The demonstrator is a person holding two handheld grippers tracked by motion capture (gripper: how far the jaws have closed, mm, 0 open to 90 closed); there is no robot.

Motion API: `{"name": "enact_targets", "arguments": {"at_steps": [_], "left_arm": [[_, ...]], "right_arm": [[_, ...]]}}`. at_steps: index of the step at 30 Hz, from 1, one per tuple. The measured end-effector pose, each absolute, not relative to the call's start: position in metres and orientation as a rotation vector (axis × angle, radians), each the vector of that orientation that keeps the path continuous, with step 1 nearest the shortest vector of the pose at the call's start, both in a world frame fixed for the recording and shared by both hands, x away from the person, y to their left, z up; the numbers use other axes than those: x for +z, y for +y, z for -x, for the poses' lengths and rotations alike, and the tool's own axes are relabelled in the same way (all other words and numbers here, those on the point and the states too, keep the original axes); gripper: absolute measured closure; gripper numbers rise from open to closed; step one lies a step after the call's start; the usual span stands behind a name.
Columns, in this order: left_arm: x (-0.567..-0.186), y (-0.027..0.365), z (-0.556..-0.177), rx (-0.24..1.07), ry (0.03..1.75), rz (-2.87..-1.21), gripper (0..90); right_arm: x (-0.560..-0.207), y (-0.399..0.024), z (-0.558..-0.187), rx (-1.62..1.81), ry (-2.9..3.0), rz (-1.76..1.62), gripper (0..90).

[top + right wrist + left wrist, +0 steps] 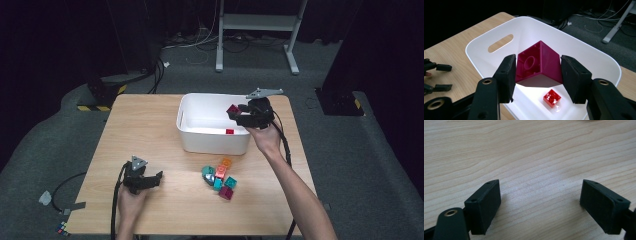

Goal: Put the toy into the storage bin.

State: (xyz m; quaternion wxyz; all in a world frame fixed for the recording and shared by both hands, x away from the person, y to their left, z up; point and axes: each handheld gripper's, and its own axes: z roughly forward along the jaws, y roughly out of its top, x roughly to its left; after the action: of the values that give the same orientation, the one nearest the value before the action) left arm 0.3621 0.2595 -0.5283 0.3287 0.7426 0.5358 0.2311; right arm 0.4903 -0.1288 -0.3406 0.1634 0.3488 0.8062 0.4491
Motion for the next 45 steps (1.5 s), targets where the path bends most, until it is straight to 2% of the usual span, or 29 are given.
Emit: {"name": "enact_targets", "arguments": {"at_steps": [32,39,45], "left_arm": [[-0.528,0.260,-0.362,0.605,1.402,-1.944,17.2],[-0.528,0.260,-0.362,0.605,1.401,-1.946,17.2],[-0.528,0.260,-0.362,0.605,1.401,-1.946,17.2]], "right_arm": [[-0.361,-0.096,-0.533,1.178,2.333,-1.093,47.4],[-0.366,-0.092,-0.533,1.152,2.361,-1.082,38.8],[-0.364,-0.098,-0.527,1.189,2.340,-1.093,38.3]]}}
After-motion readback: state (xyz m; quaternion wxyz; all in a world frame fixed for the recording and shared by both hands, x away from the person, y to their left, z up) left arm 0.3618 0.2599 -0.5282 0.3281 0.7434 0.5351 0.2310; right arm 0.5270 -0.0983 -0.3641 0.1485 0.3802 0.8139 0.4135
